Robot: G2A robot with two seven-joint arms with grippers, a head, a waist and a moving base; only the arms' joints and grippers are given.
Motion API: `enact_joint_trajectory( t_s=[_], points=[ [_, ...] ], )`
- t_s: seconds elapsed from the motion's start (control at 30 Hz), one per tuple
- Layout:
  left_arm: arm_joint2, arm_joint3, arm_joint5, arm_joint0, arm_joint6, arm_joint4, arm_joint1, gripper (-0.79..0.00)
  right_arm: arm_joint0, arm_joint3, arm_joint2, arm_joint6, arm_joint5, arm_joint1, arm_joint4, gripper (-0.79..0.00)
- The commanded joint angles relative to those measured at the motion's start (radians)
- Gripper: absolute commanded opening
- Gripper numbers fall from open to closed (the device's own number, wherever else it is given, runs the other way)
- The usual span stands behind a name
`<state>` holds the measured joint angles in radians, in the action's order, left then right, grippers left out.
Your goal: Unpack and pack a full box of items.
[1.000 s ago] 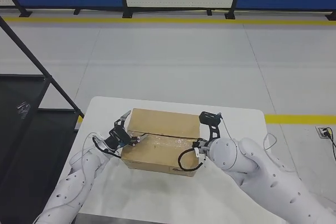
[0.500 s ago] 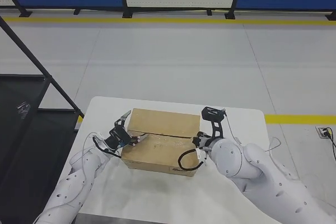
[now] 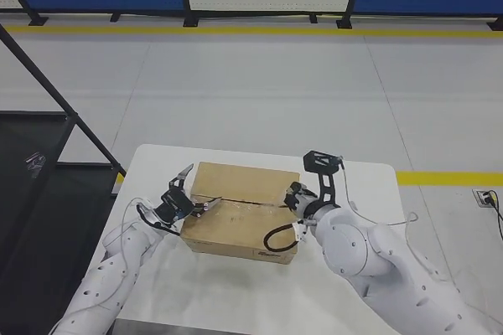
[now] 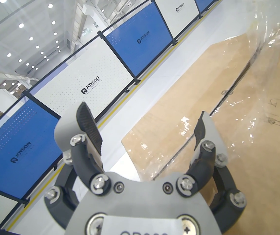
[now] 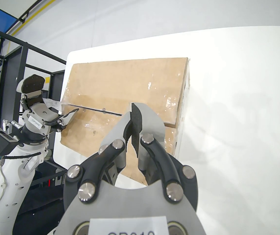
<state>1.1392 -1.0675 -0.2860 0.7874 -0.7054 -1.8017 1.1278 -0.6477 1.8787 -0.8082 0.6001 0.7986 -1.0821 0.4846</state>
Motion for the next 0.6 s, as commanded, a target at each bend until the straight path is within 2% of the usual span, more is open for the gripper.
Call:
enact_joint_trajectory(
  t_s=[0.0,0.2,0.3,0.33,0.37,0.4,0.43,0.5,0.57],
  points=[
    [0.002,-0.001,0.001,0.002,0.001,-0.002,-0.001,0.000,-0.007,0.009,-0.002,-0.024,-0.019,-0.004,-0.001,-0.785],
    [0.008,-0.003,-0.003,0.004,0.003,-0.004,-0.002,0.000,-0.042,0.029,-0.019,-0.106,-0.050,-0.018,-0.006,-0.785],
    [0.009,-0.004,-0.007,0.005,0.003,-0.006,-0.003,0.000,-0.025,0.000,-0.025,-0.033,-0.031,-0.024,-0.037,-0.785],
    [0.009,-0.005,-0.007,0.005,0.001,-0.005,-0.003,0.000,-0.015,-0.018,-0.022,0.004,-0.016,-0.025,-0.036,-0.757],
    [0.010,-0.005,-0.007,0.006,0.000,-0.005,-0.003,0.000,-0.001,-0.030,-0.019,0.046,-0.004,-0.026,-0.040,-0.674],
    [0.011,-0.005,-0.006,0.006,0.000,-0.004,-0.003,0.000,0.012,-0.042,-0.016,0.080,0.001,-0.027,-0.040,-0.523],
    [0.011,-0.006,-0.006,0.007,0.000,-0.004,-0.003,0.000,0.024,-0.059,-0.009,0.139,0.004,-0.028,-0.053,-0.480],
    [0.012,-0.006,-0.006,0.007,0.001,-0.004,-0.003,0.000,0.052,-0.072,0.008,0.193,-0.012,-0.026,-0.008,-0.345],
    [0.012,-0.007,-0.007,0.008,0.000,-0.004,-0.003,0.000,0.054,-0.049,0.024,0.216,-0.024,-0.025,0.031,-0.296]
  ],
)
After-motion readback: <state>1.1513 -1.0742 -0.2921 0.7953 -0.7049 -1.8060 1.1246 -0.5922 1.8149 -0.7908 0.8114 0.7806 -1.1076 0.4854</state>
